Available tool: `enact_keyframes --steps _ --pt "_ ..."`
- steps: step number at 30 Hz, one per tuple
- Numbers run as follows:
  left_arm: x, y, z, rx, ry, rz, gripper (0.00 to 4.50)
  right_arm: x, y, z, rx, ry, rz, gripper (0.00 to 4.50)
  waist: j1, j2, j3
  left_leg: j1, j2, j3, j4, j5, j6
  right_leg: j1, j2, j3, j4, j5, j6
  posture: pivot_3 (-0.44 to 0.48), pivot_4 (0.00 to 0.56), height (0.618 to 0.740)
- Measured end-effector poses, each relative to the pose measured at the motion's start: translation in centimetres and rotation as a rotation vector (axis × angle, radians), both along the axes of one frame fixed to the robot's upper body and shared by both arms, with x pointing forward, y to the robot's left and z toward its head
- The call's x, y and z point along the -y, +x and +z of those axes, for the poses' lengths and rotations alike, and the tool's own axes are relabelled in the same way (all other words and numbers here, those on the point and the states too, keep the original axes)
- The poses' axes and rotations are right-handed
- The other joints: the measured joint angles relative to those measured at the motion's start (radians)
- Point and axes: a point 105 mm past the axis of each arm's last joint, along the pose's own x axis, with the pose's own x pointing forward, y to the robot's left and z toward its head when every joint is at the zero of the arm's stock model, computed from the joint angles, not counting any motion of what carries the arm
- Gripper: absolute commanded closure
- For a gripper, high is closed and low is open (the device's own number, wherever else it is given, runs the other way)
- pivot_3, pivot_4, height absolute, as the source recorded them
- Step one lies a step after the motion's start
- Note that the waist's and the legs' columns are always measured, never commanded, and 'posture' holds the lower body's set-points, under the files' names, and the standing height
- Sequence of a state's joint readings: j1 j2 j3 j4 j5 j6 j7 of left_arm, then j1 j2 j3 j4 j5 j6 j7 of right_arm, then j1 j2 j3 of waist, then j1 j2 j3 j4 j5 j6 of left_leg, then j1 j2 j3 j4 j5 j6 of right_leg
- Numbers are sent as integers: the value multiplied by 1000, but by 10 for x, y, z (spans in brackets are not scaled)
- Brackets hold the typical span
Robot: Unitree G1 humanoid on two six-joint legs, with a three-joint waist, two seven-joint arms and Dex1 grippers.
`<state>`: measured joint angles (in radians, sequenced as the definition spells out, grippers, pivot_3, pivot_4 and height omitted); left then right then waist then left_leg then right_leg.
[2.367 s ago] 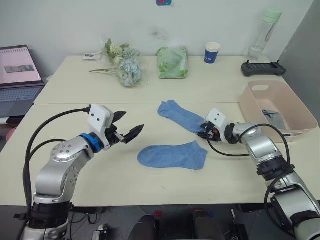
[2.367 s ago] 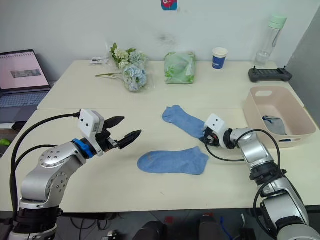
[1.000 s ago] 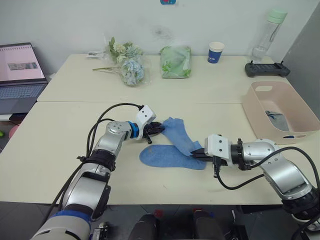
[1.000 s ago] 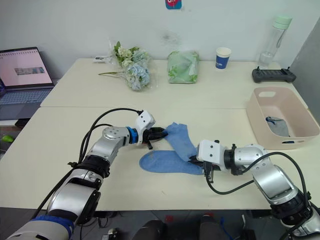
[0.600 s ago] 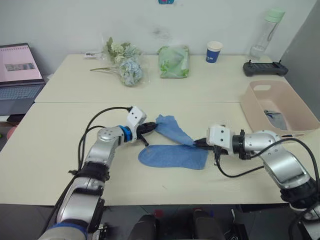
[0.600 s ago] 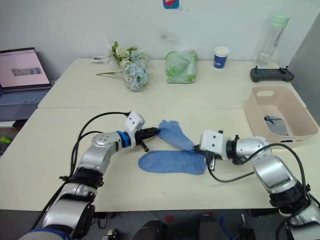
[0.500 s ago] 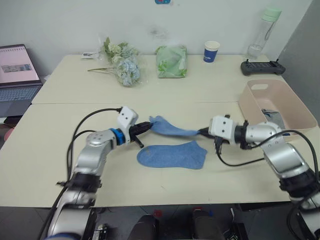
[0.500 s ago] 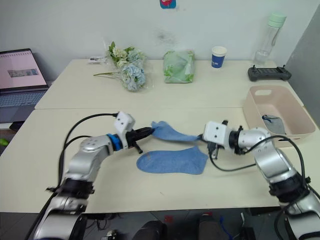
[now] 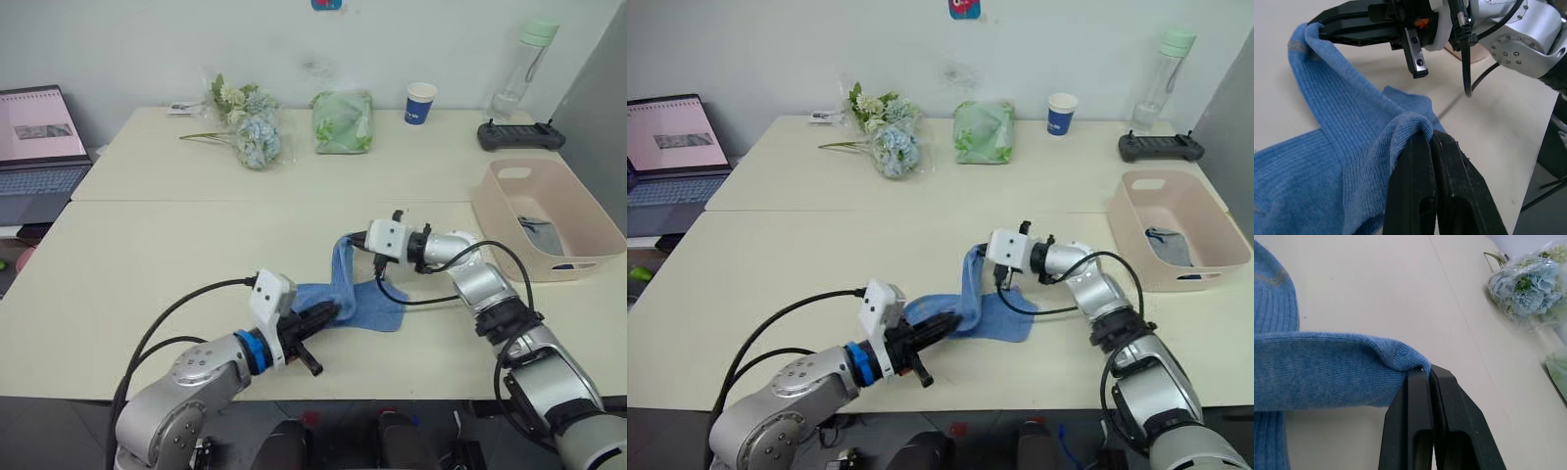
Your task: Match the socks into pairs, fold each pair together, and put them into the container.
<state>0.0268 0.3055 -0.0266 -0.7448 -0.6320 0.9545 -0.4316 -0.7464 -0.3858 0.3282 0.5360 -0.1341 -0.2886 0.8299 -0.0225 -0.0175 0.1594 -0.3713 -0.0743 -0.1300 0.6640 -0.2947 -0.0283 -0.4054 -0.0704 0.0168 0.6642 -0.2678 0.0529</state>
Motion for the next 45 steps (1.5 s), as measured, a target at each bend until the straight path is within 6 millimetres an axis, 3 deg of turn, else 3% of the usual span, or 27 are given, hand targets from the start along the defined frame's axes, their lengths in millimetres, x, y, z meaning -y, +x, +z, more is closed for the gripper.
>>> enact_keyframes --steps 2,5,9,12,15,18,23,26,29,37,39,40,45 --pt "-2 3 1 6 15 3 4496 1 2 -5 -18 0 -8 4272 -2 0 0 1 0 1 -1 0 0 0 0 0 0 0 0 0 150 740" --pt "-5 4 2 22 55 -9 3813 4 4 -7 -34 6 -18 3472 -5 0 0 2 1 1 -2 0 0 0 0 1 0 0 0 0 150 740" --pt "-7 -3 3 7 47 -65 2592 15 7 2 -30 42 -44 2086 -6 0 0 2 1 1 -2 0 0 0 0 1 0 0 0 0 150 740" --pt "-17 -6 5 -2 75 -86 1698 35 4 7 -5 44 -82 1078 -4 0 0 2 1 1 -2 0 0 0 0 1 0 0 0 0 150 740" --pt "-26 -6 15 3 44 -103 1698 49 -8 4 -36 50 -86 1078 -4 0 0 2 1 1 -2 0 0 0 -1 1 -1 0 0 0 150 740" --pt "-36 0 32 25 1 -128 1698 50 -26 7 -72 73 -36 1078 -4 0 0 2 2 1 -2 0 0 0 0 1 0 0 0 0 150 740" --pt "-69 68 44 101 73 -15 1698 41 -89 8 -254 40 167 1078 3 2 0 2 0 0 -2 0 0 2 1 -1 -1 0 0 0 150 740" --pt "-58 94 44 152 91 -36 1698 35 -111 -2 -350 10 233 1078 5 1 0 1 -1 0 -1 -1 1 2 0 0 -3 0 0 0 150 740" --pt "-49 119 28 164 152 -36 1698 30 -126 -11 -381 -47 297 1078 4 1 0 2 -1 0 -2 -1 1 1 -1 -1 -2 0 0 0 150 740" --pt "-13 149 -3 178 230 -118 1698 10 -135 -49 -350 -194 406 1078 1 0 1 1 -1 0 -1 0 1 0 0 -1 -1 0 1 0 150 740" --pt "-8 153 -7 178 245 -130 1667 6 -134 -52 -341 -204 421 1437 0 0 1 1 -1 0 -1 0 1 0 0 -1 -1 0 1 0 150 740" --pt "-6 154 -10 175 258 -142 2080 5 -134 -54 -338 -213 423 1592 0 0 1 1 -1 0 -1 0 1 0 0 -1 -1 0 1 0 150 740" --pt "-6 155 -23 153 290 -180 3612 5 -133 -56 -338 -219 428 3412 -3 0 1 1 -1 -1 -1 0 1 0 0 -1 -1 0 1 0 150 740"
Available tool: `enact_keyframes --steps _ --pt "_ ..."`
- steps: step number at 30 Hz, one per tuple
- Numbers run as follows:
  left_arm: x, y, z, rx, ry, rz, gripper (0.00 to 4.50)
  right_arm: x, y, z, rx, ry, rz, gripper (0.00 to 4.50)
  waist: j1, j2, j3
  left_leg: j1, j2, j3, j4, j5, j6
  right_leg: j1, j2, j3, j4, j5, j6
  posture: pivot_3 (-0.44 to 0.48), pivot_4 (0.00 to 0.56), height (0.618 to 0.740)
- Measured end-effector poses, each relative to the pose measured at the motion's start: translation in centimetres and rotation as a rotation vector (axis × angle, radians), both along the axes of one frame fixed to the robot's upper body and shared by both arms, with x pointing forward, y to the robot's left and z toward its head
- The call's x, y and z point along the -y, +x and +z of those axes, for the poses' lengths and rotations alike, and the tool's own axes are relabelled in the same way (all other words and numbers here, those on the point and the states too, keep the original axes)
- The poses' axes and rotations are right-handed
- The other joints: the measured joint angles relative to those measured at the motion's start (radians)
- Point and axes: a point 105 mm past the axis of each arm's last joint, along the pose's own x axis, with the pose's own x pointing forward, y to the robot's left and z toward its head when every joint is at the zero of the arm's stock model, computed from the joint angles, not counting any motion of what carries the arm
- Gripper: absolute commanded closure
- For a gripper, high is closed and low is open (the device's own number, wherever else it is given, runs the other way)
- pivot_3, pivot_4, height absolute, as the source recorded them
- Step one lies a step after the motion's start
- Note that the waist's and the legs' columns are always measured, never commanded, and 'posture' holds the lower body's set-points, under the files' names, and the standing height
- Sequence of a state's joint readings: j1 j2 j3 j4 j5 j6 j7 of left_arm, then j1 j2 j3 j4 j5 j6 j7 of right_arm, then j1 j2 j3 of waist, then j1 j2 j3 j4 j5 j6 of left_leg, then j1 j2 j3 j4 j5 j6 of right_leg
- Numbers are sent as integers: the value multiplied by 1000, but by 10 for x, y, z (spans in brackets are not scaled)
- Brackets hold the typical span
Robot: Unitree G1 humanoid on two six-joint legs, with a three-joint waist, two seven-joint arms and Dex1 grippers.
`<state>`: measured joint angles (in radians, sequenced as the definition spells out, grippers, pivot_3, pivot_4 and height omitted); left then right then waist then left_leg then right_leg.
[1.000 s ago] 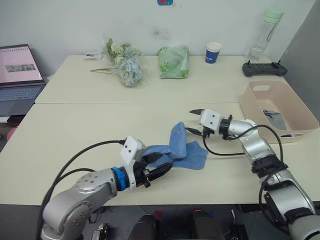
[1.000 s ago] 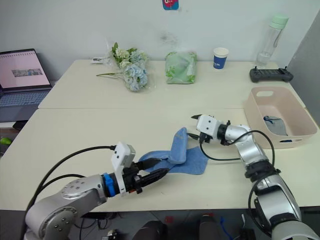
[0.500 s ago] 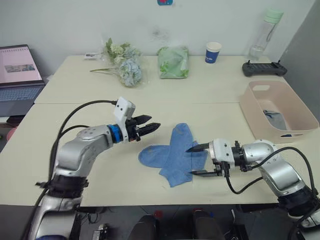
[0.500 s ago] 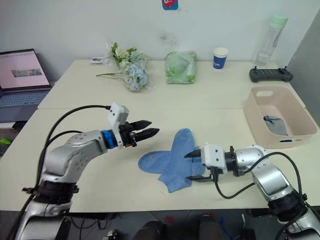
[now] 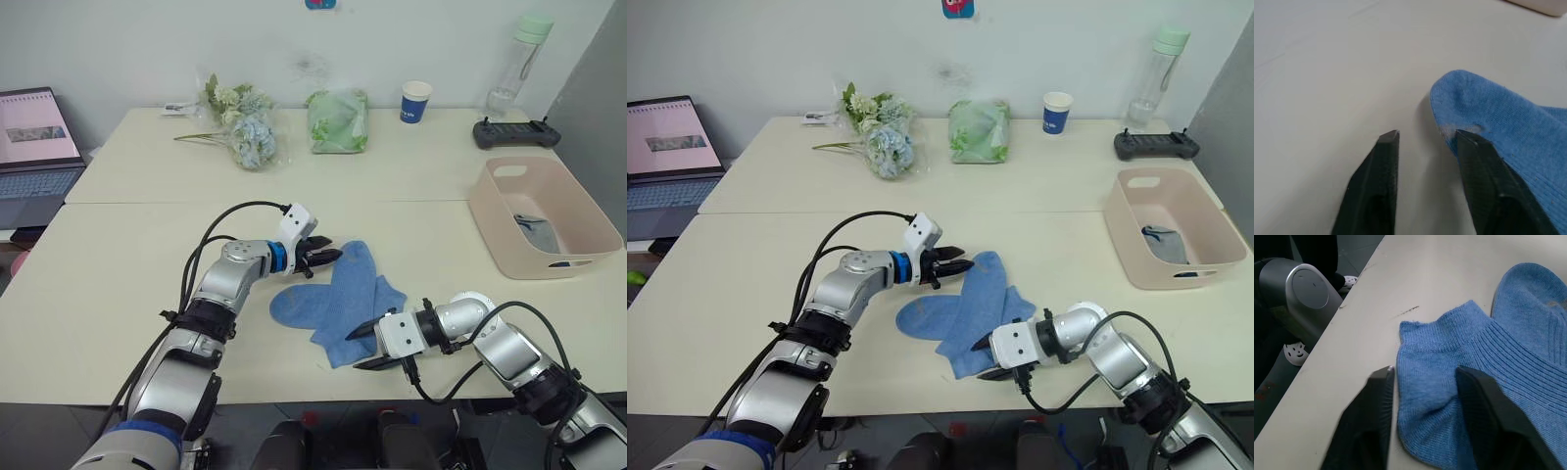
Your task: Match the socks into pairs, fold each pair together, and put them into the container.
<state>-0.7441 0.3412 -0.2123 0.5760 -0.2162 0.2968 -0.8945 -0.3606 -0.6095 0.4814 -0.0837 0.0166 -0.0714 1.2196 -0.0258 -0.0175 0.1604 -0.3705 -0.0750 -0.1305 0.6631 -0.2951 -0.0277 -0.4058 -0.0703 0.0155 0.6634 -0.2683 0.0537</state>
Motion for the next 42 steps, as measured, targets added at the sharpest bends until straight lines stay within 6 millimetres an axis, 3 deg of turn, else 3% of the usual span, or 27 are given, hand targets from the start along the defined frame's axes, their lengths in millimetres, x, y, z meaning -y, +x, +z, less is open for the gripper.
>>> enact_keyframes --steps 3,8,15,19,22,26,28,33,39,42 --pt "2 -2 -3 -18 -4 -22 4500 0 -3 2 -14 17 -6 4479 0 0 0 0 0 0 0 0 0 0 0 0 0 0 0 0 150 740" --pt "10 -6 -3 -52 -42 -56 4500 1 -3 7 -20 36 -19 4479 0 0 0 -1 0 -1 1 0 0 0 0 -1 0 0 0 0 150 740" --pt "8 -5 -1 -47 -45 -44 4500 0 0 12 -16 36 -23 4479 -1 0 0 -1 0 -1 1 0 0 0 0 0 0 0 0 0 150 740" --pt "0 -2 4 -31 -54 -11 4500 -2 1 21 8 60 -17 4479 -1 0 0 -1 0 -1 1 0 0 0 0 -1 0 0 0 0 150 740" --pt "-22 -5 14 -7 -93 61 4500 0 3 34 30 101 -26 4479 -7 0 0 -1 1 -1 0 0 0 -1 -1 1 1 0 0 0 150 740" --pt "-56 -23 17 -20 -137 167 4500 5 10 53 62 158 -47 4479 -5 0 0 0 1 -1 0 0 0 -1 -1 0 1 0 0 0 150 740" --pt "-63 -38 17 -34 -173 198 4500 9 21 58 85 172 -65 4479 -4 0 0 0 1 -1 1 0 0 0 -1 1 1 0 0 0 150 740" --pt "-66 -72 25 -59 -247 252 4500 25 54 58 120 167 -121 4479 0 0 0 0 1 -1 0 0 0 1 -2 1 0 0 0 0 150 740" --pt "-60 -102 27 -84 -299 309 4500 33 70 45 98 152 -120 4479 -1 0 0 1 1 0 0 0 0 1 -2 1 0 0 0 0 150 740" --pt "-65 -108 19 -105 -284 361 4500 36 75 43 92 145 -129 3798 -1 0 0 1 1 0 0 0 0 1 -1 1 1 0 0 0 150 740"
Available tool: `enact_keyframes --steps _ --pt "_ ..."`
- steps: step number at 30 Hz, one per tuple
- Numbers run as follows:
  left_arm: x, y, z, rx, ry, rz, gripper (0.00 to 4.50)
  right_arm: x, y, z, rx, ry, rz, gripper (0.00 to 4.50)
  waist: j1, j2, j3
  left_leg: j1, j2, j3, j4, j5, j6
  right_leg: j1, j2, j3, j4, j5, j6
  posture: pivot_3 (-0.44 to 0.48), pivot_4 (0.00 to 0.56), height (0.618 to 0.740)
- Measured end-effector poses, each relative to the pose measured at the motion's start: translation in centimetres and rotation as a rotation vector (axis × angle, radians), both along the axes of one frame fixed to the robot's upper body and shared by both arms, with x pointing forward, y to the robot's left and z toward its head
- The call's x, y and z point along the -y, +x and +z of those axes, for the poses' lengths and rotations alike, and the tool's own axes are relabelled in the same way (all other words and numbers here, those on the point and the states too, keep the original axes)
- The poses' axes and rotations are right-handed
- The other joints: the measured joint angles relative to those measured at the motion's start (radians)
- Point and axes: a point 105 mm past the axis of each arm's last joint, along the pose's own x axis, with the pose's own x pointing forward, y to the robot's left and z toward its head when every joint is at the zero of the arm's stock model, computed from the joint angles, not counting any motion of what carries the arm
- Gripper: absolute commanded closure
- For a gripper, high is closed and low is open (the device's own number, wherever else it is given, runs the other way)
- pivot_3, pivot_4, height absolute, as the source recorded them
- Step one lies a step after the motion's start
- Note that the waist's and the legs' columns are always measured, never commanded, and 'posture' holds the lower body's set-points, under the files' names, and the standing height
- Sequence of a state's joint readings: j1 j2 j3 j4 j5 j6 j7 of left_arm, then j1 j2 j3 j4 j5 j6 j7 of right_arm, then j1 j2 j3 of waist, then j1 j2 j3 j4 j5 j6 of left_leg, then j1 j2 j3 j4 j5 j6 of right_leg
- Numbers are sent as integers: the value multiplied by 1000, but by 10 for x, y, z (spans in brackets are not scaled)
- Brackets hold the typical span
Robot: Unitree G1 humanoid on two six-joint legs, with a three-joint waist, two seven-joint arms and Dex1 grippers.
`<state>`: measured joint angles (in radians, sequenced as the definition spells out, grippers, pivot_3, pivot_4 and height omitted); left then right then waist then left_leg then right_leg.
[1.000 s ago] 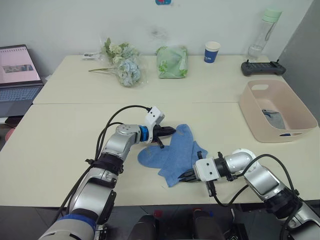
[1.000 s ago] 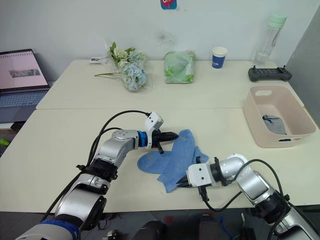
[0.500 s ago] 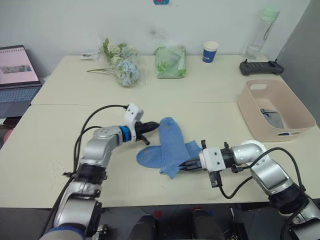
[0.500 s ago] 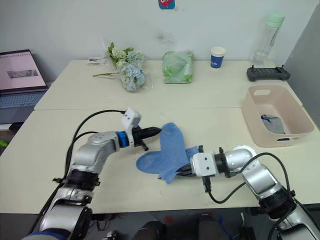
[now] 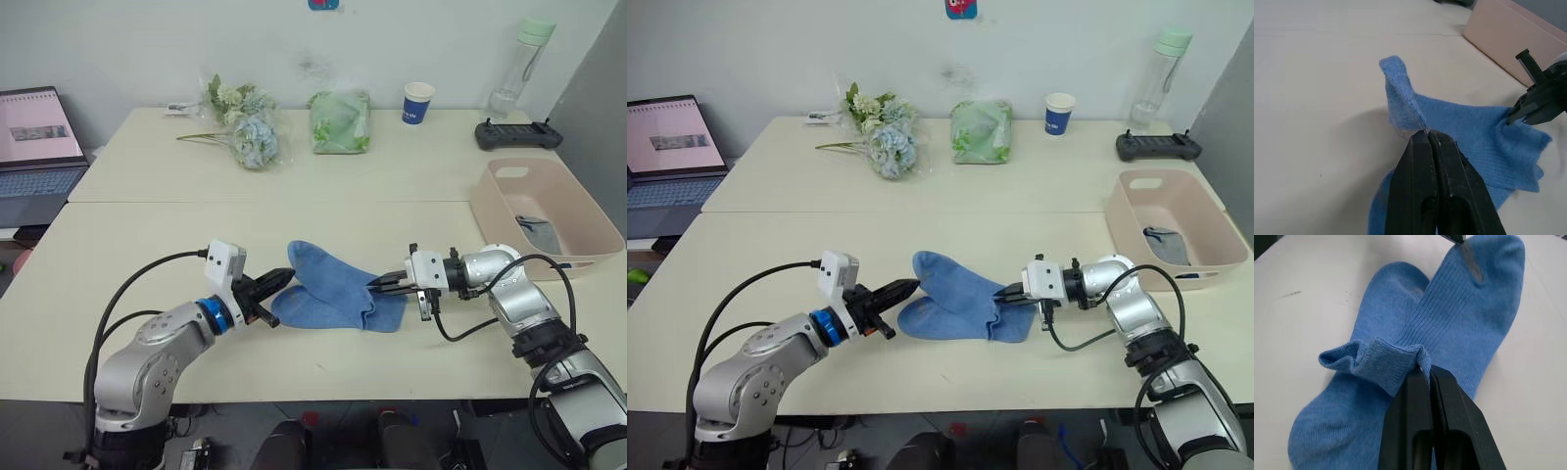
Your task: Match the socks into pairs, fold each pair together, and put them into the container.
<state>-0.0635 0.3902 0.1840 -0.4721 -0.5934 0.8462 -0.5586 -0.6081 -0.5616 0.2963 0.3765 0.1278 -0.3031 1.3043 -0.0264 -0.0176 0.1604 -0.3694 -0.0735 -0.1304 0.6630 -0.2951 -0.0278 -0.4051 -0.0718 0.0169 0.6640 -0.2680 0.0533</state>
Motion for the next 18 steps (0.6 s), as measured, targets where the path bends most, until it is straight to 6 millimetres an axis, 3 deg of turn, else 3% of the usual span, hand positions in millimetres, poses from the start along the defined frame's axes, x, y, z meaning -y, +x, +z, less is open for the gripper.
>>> enact_keyframes --steps 3,8,10,12,15,18 --pt "-5 -4 -9 -25 15 36 4315 5 3 4 26 -13 -10 2769 0 0 0 0 0 0 0 0 0 0 0 0 0 0 0 0 150 740" --pt "-21 -14 -18 -39 78 42 2953 49 18 26 134 -55 -191 959 9 0 0 0 0 0 -1 0 0 0 0 0 -1 0 0 0 150 740" --pt "-35 -14 -12 -5 134 49 2341 57 11 29 149 -68 -211 935 10 0 0 0 1 0 -1 0 0 0 0 0 -1 0 0 0 150 740" --pt "-50 -12 -4 47 203 51 1717 52 -1 24 133 -71 -191 935 9 0 0 0 2 1 -2 0 0 0 0 0 -1 0 0 0 150 740" --pt "-69 -9 4 153 374 -22 1717 37 -23 15 127 -74 -137 935 8 1 0 0 2 2 -2 0 0 0 0 1 -1 0 -1 0 150 740" --pt "-76 3 1 289 569 -133 1717 22 -33 11 148 -62 -115 935 15 2 0 1 1 2 -2 0 0 1 0 0 -2 0 -1 0 150 740"
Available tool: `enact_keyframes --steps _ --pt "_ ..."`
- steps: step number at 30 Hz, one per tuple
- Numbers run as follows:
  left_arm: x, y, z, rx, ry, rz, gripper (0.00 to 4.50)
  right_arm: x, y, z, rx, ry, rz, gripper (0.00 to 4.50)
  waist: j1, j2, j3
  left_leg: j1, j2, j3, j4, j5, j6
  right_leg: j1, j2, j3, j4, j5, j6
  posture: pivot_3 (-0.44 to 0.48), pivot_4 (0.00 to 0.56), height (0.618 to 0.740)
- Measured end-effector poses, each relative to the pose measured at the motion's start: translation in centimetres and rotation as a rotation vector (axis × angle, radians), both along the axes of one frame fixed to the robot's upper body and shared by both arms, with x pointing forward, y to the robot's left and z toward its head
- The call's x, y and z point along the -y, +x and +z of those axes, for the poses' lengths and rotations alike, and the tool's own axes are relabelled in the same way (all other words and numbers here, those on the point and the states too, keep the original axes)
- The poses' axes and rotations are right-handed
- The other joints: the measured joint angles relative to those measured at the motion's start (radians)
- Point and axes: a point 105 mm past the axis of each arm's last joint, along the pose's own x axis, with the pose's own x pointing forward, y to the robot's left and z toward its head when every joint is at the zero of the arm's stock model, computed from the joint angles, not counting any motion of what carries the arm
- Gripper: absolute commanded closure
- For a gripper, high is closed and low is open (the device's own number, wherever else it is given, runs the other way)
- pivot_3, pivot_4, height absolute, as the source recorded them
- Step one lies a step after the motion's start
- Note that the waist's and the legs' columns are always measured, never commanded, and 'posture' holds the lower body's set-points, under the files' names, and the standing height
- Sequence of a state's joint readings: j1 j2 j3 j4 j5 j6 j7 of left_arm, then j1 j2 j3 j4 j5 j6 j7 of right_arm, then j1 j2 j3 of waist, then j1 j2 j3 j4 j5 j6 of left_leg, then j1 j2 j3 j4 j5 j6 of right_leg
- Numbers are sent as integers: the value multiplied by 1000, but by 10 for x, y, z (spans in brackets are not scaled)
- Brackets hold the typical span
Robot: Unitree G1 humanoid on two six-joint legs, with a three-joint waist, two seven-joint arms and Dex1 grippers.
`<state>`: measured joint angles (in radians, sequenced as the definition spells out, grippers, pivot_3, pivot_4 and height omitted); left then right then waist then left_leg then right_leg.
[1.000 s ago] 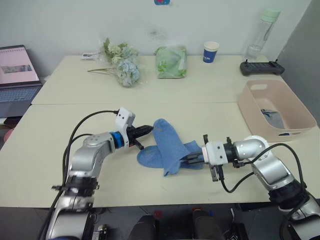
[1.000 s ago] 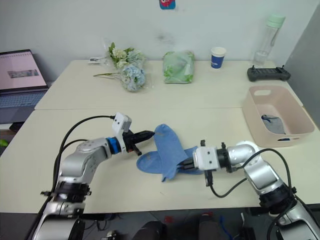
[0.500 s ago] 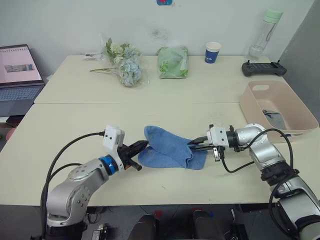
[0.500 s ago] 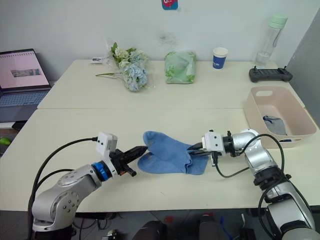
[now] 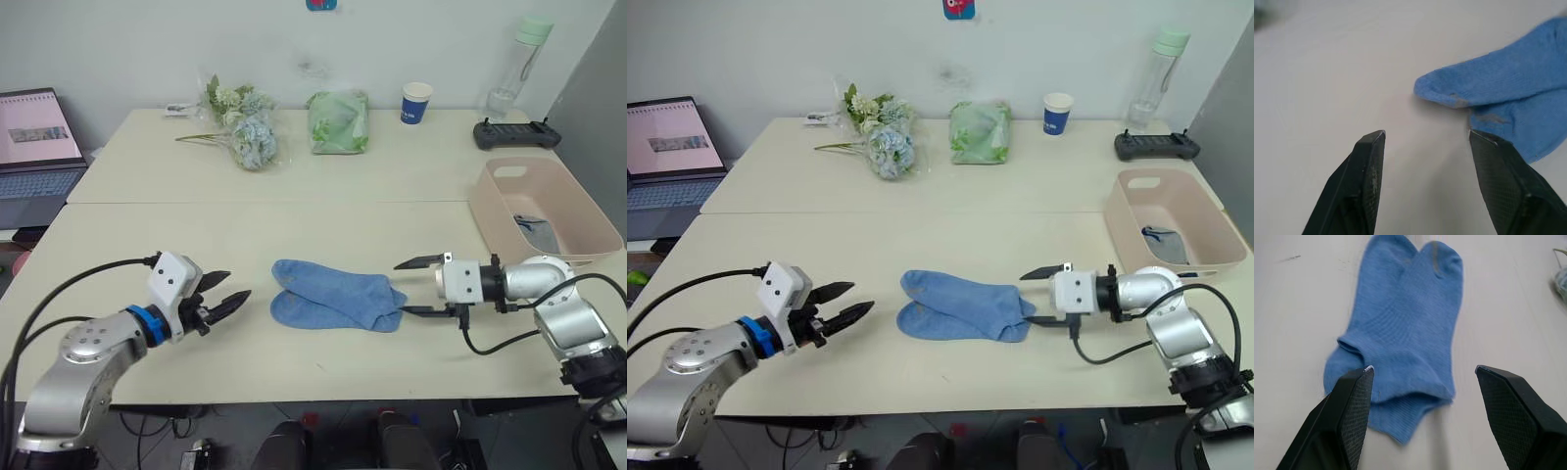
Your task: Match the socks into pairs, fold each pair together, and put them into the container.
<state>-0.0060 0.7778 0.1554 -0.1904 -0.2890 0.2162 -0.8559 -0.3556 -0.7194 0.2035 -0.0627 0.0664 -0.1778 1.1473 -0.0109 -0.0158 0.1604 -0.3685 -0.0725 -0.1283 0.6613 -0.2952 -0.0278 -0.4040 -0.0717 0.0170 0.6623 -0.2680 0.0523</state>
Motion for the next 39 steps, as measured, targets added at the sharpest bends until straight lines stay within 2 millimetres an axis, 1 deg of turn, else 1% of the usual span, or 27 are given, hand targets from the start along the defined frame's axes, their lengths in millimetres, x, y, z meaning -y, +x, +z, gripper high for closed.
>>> enact_keyframes --steps 1,3,6,9,12,16,19,22,25,26,29,35,39 --pt "1 6 -2 43 62 -45 1717 -5 -2 -3 -6 14 -2 935 4 0 0 0 -1 0 0 0 0 0 0 0 0 0 0 0 150 740" --pt "5 13 -6 96 133 -118 1717 -13 -5 -7 -28 38 -7 935 8 0 0 -1 -1 0 0 0 0 -1 -1 0 -1 0 0 0 150 740" --pt "10 22 -7 172 208 -191 1717 -15 -6 -8 -37 46 -35 935 9 0 0 -2 -1 -1 0 0 0 -2 -1 0 -1 0 0 0 150 740" --pt "27 34 -3 264 292 -302 1717 -19 -13 -16 -74 31 -41 935 12 0 0 -2 -1 -2 0 0 0 -1 -1 -1 -1 0 0 0 150 740" --pt "46 41 -8 309 359 -422 1717 -22 -16 -27 -93 -10 -32 935 10 0 0 -2 -2 -1 1 0 1 -1 1 -1 0 0 0 0 150 740" --pt "56 47 -18 324 404 -492 1717 -19 -15 -29 -67 -66 -19 935 1 0 0 -2 -1 -1 1 0 0 -2 2 -1 1 0 1 0 150 740" --pt "61 51 -19 340 418 -520 2294 -18 -13 -31 -55 -86 -25 935 1 0 0 -2 -2 -1 1 0 1 -2 3 -1 1 0 1 0 150 740" --pt "62 50 -25 328 418 -539 3314 -21 -15 -33 -59 -86 -8 935 0 0 0 -2 -2 -1 1 0 1 -2 3 -1 1 0 1 0 150 740" --pt "60 51 -28 308 417 -527 4333 -25 -15 -33 -57 -85 3 935 1 0 0 -2 -2 -1 1 0 1 -2 3 -1 2 0 1 0 150 740" --pt "59 52 -28 300 413 -521 4421 -25 -15 -33 -55 -85 3 935 1 0 0 -2 -2 -1 1 0 1 -2 3 -1 2 0 1 0 150 740" --pt "61 53 -30 257 366 -502 4421 -25 -14 -32 -55 -83 3 935 1 0 0 -2 -2 -1 1 0 1 -2 3 -2 2 0 1 0 150 740" --pt "64 50 -27 236 337 -520 4421 -27 -11 -30 -69 -71 -12 935 0 0 0 -2 -2 -2 1 0 1 -2 3 -1 2 0 1 0 150 740" --pt "65 47 -28 190 300 -516 4421 -28 -9 -27 -45 -77 -5 935 0 0 0 -2 -2 -2 1 0 1 -2 3 -2 2 0 1 0 150 740"
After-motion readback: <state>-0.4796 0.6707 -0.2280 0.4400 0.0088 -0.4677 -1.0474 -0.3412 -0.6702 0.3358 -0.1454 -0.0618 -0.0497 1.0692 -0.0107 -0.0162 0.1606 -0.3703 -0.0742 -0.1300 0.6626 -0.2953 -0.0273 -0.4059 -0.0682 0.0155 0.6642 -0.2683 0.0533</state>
